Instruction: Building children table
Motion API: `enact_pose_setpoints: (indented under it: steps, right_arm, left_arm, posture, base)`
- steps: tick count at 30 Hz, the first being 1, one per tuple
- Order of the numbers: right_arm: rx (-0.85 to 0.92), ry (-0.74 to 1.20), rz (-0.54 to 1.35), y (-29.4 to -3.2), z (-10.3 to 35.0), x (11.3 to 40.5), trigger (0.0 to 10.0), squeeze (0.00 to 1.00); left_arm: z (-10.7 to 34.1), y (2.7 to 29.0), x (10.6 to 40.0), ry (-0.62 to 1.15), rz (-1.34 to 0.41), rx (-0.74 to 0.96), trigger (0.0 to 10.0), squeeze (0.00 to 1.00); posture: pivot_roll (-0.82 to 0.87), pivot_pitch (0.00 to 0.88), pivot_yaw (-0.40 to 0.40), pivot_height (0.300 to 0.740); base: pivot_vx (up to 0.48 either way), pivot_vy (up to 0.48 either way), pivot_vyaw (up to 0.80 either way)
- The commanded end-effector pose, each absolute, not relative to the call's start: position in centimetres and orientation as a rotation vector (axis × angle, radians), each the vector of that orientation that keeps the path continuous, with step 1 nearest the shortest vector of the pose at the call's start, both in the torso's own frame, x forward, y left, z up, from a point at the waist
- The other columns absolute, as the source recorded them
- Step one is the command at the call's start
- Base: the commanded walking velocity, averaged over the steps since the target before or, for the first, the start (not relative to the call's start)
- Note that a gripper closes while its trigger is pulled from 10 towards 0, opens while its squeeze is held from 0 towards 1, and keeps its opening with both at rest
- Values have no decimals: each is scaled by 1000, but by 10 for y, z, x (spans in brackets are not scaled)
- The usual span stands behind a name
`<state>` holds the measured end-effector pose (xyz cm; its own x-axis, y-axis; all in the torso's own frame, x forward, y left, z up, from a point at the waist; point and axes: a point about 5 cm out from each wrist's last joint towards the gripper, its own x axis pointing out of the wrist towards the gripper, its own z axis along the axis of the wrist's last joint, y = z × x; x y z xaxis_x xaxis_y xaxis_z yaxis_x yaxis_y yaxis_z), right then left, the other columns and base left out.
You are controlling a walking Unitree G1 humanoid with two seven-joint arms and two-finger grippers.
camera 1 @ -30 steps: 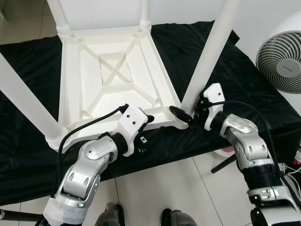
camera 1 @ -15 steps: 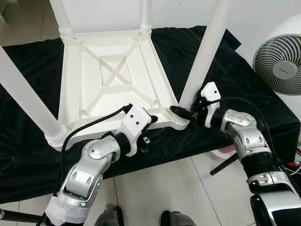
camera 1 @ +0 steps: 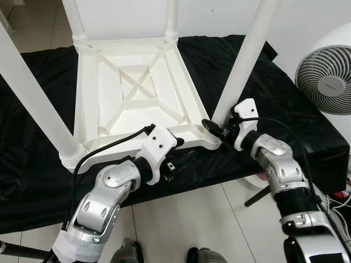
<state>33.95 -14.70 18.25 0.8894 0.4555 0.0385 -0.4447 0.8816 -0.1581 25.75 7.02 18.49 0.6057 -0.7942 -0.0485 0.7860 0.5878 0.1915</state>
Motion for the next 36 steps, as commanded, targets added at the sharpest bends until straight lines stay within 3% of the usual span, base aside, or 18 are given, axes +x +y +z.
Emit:
enact_pose_setpoints:
  steps: [1,9,12,16,17,18,19,23,26,27,29,30,32,34,36]
  right_arm:
    - [-129,-42,318,-153,179,338,10000,0]
    - [5,-54,110,-123,173,325,10000,0]
    - [22,-72,146,-104,176,318,10000,0]
    - [38,-50,145,-104,177,315,10000,0]
    - [41,-52,144,-103,178,313,10000,800]
    - [41,-52,144,-103,178,313,10000,800]
    - [42,-57,159,-102,180,312,10000,1000]
    - [35,-69,173,-103,182,312,10000,1000]
    - [57,-36,252,-110,180,316,10000,1000]
    - [22,-5,352,-123,178,322,10000,1000]
    - [22,-5,352,-123,178,322,10000,1000]
    - [10,17,418,-129,177,325,10000,0]
    - [-21,19,476,-134,178,327,10000,0]
    - [-125,20,663,-144,179,332,10000,0]
    - [-165,20,699,-145,179,334,10000,0]
  left_arm:
    - [181,69,258,-24,-902,191,10000,0]
    - [181,70,258,-20,-904,193,10000,0]
    - [181,70,258,-20,-900,192,10000,0]
    - [181,71,259,-19,-897,189,10000,0]
    - [181,71,259,-19,-895,190,10000,0]
    - [181,71,259,-19,-895,190,10000,0]
    - [181,71,259,-20,-893,188,10000,0]
    - [181,71,259,-21,-892,186,10000,0]
    - [181,70,259,-20,-894,186,10000,0]
    - [181,70,259,-20,-896,188,10000,0]
    - [181,70,259,-20,-896,188,10000,0]
    - [181,70,259,-19,-898,190,10000,0]
    - [181,70,259,-18,-898,192,10000,0]
    - [182,71,259,-19,-901,196,10000,0]
    - [182,70,259,-19,-902,197,10000,0]
  posture:
    - [-46,126,-12,740]
    - [-52,133,-10,740]
    - [-50,130,-9,740]
    - [-54,134,-8,740]
    - [-54,134,-8,740]
    - [-54,134,-8,740]
    - [-54,134,-8,740]
    - [-56,133,-13,740]
    - [-58,133,-14,740]
    - [-56,135,-17,740]
    - [-56,135,-17,740]
    - [-55,136,-16,740]
    - [-55,136,-12,740]
    - [-50,133,-6,740]
    - [-50,133,-6,740]
  base:
    - [0,0,0]
    - [0,0,0]
    - [0,0,0]
    - [0,0,0]
    - [0,0,0]
    - [0,0,0]
    - [0,0,0]
    - [0,0,0]
    - [0,0,0]
    - [0,0,0]
    - [0,0,0]
    - [0,0,0]
    - [0,0,0]
    - [0,0,0]
    - [0,0,0]
